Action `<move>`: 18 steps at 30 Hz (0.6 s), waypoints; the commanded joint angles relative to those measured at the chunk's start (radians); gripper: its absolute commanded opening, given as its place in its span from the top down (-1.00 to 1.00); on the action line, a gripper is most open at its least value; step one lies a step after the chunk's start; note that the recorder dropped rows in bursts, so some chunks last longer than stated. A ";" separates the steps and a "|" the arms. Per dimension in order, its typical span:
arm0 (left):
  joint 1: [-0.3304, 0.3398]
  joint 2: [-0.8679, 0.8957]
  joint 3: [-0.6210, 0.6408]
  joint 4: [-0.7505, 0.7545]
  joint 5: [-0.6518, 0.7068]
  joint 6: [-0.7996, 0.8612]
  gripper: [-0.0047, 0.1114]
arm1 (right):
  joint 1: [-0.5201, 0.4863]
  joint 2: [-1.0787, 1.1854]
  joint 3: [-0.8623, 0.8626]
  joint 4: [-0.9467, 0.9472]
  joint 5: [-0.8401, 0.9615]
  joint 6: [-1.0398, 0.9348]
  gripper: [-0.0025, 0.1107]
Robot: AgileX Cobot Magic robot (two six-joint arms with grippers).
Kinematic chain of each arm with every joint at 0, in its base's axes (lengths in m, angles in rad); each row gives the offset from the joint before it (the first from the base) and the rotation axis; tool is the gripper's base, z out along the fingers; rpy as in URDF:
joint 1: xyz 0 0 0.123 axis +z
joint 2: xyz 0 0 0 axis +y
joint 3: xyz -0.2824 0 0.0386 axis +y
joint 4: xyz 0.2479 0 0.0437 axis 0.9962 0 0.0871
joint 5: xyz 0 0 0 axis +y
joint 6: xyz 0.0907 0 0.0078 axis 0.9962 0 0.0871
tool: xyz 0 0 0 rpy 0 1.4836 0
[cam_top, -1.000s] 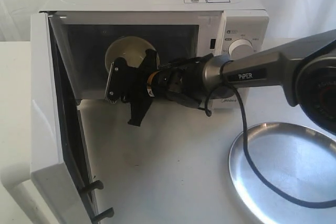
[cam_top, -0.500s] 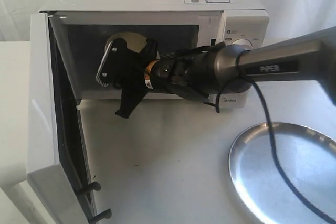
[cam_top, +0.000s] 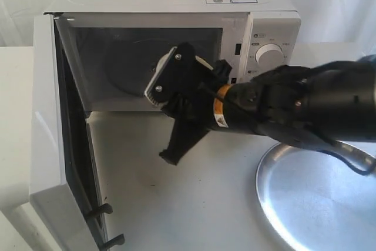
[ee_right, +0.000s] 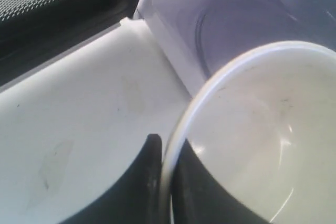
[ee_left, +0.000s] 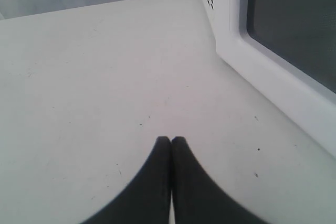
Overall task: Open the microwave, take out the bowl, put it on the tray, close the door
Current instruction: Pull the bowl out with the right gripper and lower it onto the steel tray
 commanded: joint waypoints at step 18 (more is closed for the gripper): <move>-0.001 -0.002 -0.001 -0.004 -0.002 -0.006 0.92 | 0.000 -0.504 0.415 0.037 0.635 0.437 0.96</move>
